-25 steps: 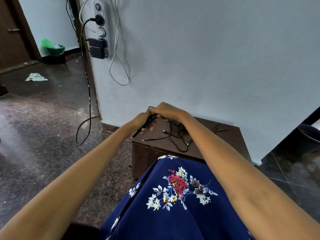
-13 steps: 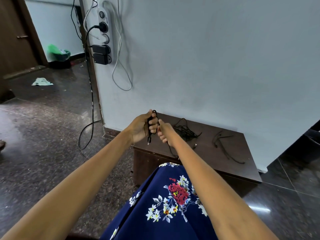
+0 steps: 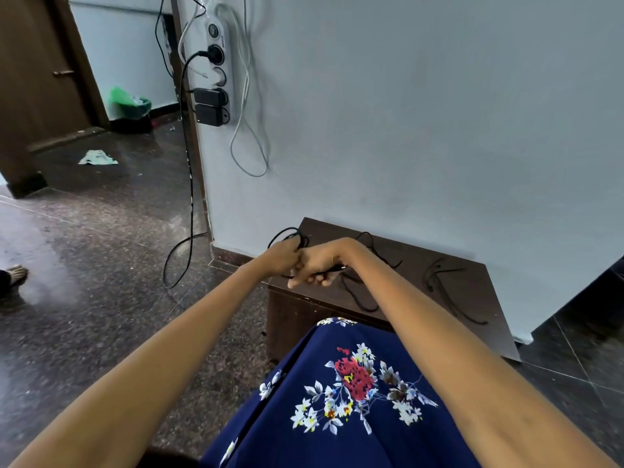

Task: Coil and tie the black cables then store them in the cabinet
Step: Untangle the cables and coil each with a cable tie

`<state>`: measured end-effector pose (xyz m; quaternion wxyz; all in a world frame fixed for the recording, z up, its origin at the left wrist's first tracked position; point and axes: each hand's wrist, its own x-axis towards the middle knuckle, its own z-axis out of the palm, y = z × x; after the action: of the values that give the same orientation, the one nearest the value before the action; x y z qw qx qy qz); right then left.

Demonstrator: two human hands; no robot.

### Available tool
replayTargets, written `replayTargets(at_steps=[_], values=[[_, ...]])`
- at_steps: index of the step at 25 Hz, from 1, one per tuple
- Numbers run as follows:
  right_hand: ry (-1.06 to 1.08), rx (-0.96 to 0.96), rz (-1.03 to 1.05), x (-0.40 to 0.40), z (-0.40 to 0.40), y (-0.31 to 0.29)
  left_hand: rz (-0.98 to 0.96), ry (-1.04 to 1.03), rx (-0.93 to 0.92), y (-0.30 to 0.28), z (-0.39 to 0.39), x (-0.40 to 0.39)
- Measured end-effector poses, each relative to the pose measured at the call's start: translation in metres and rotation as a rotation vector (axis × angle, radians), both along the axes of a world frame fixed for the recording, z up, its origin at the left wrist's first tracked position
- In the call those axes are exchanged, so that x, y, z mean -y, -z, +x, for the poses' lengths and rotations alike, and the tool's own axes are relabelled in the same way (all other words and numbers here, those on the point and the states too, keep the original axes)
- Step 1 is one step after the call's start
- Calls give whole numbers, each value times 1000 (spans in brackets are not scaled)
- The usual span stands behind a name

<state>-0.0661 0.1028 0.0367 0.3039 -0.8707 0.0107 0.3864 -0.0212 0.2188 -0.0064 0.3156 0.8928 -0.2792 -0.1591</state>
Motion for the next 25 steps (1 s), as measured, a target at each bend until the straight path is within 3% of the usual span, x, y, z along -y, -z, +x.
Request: replayTargets(at_steps=[2, 5, 9, 13, 18, 21, 25], values=[[-109, 73, -137, 8, 1, -13, 115, 65, -44, 6, -2, -1], [-75, 233, -103, 24, 0, -25, -73, 21, -247, 0, -5, -6], [65, 457, -31, 33, -2, -9, -311, -67, -384, -8, -4, -7], [278, 625, 129, 32, -6, 15, -427, -70, -565, -7, -8, -9], [603, 502, 761, 29, -14, 35, -795, -14, -848, -17, -14, 8], [862, 691, 686, 22, -7, 41, -953, -45, -997, -12, -16, 25], [1116, 764, 702, 39, -4, 52, -999, -19, -1047, -3, -12, 48]])
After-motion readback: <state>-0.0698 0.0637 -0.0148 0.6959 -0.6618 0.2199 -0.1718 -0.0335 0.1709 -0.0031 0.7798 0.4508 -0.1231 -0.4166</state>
